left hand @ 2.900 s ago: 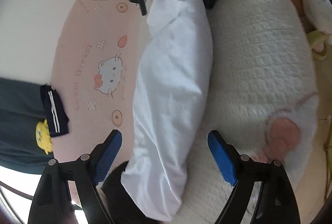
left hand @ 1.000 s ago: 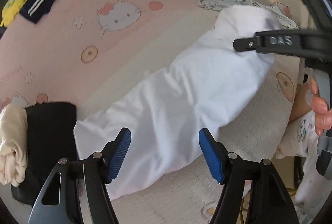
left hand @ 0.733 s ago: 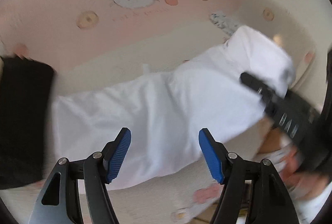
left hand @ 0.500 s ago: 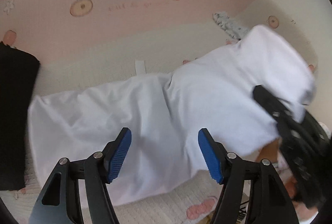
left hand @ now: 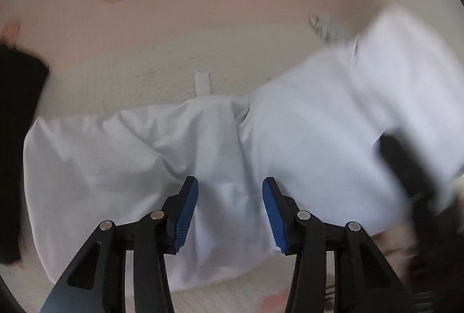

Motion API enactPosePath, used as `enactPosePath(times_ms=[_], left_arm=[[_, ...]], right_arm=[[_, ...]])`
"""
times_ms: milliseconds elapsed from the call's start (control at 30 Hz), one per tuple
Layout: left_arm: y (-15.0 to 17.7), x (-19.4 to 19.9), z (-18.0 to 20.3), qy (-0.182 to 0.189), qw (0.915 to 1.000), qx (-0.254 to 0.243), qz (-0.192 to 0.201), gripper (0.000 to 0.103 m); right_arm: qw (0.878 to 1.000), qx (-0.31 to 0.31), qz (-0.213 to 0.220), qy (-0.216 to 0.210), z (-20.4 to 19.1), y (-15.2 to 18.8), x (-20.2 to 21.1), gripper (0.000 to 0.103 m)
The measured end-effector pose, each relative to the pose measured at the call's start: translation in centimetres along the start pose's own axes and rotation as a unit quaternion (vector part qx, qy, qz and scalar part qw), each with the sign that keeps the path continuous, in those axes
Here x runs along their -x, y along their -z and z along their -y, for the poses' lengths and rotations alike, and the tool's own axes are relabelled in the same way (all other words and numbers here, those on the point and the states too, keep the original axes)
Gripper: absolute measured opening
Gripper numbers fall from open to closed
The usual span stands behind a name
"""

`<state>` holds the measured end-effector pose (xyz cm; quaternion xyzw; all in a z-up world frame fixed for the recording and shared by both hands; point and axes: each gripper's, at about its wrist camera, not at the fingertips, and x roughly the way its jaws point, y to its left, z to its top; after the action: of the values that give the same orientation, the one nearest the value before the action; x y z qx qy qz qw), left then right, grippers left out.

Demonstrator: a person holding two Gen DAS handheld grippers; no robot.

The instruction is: Fold clothes

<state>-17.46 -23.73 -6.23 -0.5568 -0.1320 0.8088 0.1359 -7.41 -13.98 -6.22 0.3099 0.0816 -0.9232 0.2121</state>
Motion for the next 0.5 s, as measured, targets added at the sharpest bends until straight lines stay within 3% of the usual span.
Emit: enactPosePath(times_ms=[133, 167, 200, 267, 400, 500], left_arm=[[-0.3, 3.1, -1.9, 0.059, 0.9976, 0.034, 0.008, 0.045], [-0.4, 3.9, -2.3, 0.074, 0.9963, 0.042, 0.01, 0.051], [-0.5, 4.7, -2.8, 0.089, 0.9947, 0.051, 0.011, 0.063], [-0.6, 6.3, -3.7, 0.119, 0.9905, 0.068, 0.015, 0.074], [-1.0, 9.4, -5.5, 0.177, 0.9788, 0.101, 0.023, 0.074], [-0.8, 9.0, -5.9, 0.19, 0.9747, 0.116, 0.022, 0.074]], right_arm=[[0.999, 0.032, 0.007, -0.004, -1.7, -0.2, 0.2, 0.022], [0.999, 0.039, 0.008, -0.006, -2.1, -0.3, 0.3, 0.022], [0.999, 0.046, 0.01, -0.008, -2.5, -0.3, 0.3, 0.022], [0.998, 0.06, 0.012, -0.012, -3.4, -0.4, 0.4, 0.022], [0.995, 0.099, 0.018, -0.008, -5.4, -0.4, 0.5, 0.022], [0.991, 0.134, 0.017, -0.004, -7.0, -0.1, 0.3, 0.022]])
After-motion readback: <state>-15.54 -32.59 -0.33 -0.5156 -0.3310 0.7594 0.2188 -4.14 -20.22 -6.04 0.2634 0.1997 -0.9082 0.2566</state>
